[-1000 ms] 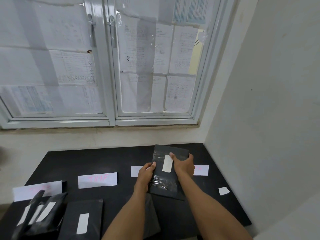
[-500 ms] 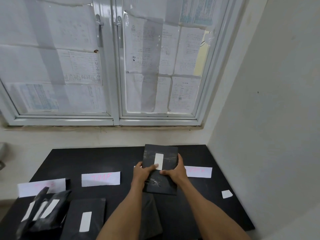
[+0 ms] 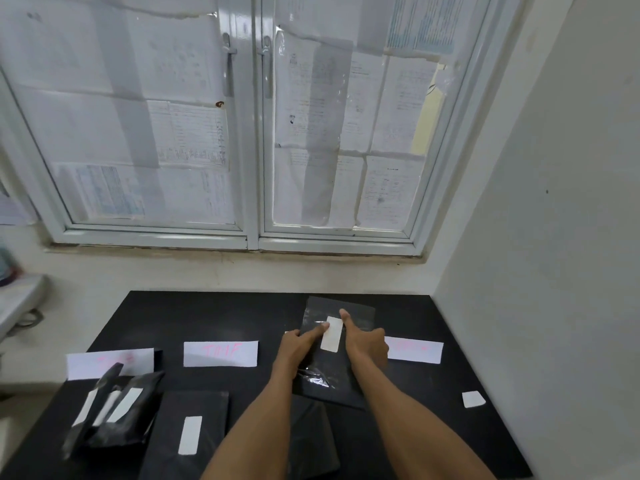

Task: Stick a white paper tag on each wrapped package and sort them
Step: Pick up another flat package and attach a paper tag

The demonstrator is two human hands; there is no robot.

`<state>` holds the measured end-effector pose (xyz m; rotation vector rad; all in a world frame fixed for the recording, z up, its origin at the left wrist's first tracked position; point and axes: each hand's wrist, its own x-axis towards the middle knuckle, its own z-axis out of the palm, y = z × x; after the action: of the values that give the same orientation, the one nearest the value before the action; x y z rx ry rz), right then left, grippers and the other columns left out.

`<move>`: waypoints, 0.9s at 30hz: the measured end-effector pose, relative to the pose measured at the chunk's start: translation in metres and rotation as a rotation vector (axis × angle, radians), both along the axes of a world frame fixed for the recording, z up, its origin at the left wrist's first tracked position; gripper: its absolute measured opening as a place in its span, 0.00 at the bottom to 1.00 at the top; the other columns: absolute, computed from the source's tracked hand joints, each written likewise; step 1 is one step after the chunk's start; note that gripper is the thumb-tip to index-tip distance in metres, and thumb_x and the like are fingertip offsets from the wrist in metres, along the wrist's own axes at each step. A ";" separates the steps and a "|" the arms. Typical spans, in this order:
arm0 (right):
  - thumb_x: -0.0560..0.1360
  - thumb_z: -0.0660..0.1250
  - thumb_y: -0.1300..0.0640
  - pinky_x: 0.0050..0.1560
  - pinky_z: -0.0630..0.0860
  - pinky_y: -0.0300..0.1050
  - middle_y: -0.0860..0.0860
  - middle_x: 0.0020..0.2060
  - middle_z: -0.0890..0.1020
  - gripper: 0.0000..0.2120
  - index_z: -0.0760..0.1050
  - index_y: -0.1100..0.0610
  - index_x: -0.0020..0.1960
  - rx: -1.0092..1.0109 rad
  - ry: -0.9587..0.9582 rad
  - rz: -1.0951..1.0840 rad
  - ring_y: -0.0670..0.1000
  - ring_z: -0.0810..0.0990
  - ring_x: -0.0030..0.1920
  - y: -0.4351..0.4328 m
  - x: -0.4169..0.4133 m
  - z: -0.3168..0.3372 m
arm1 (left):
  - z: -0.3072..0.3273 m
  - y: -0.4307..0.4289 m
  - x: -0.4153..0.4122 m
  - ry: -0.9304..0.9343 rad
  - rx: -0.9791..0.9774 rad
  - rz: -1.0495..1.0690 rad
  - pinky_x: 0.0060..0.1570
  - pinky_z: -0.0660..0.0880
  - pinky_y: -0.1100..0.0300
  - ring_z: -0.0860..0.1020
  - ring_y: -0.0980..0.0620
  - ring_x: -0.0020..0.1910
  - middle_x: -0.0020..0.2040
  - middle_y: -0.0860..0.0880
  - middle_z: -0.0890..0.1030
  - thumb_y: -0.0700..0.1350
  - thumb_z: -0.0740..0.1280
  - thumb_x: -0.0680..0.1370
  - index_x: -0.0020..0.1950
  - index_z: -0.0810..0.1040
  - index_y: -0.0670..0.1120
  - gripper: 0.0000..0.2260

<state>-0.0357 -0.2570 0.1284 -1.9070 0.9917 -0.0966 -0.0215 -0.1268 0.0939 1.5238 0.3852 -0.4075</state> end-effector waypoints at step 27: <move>0.69 0.69 0.63 0.41 0.78 0.45 0.57 0.45 0.81 0.12 0.75 0.62 0.52 0.510 0.350 0.537 0.55 0.81 0.44 0.245 -0.031 -0.155 | -0.143 0.264 -0.051 0.432 0.249 0.290 0.59 0.74 0.56 0.74 0.42 0.65 0.71 0.40 0.71 0.50 0.76 0.62 0.74 0.62 0.35 0.45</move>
<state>-0.0669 -0.0117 -0.0270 -1.6674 0.6075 0.7533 -0.0721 0.1374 -0.0489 1.5849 1.0139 -0.4703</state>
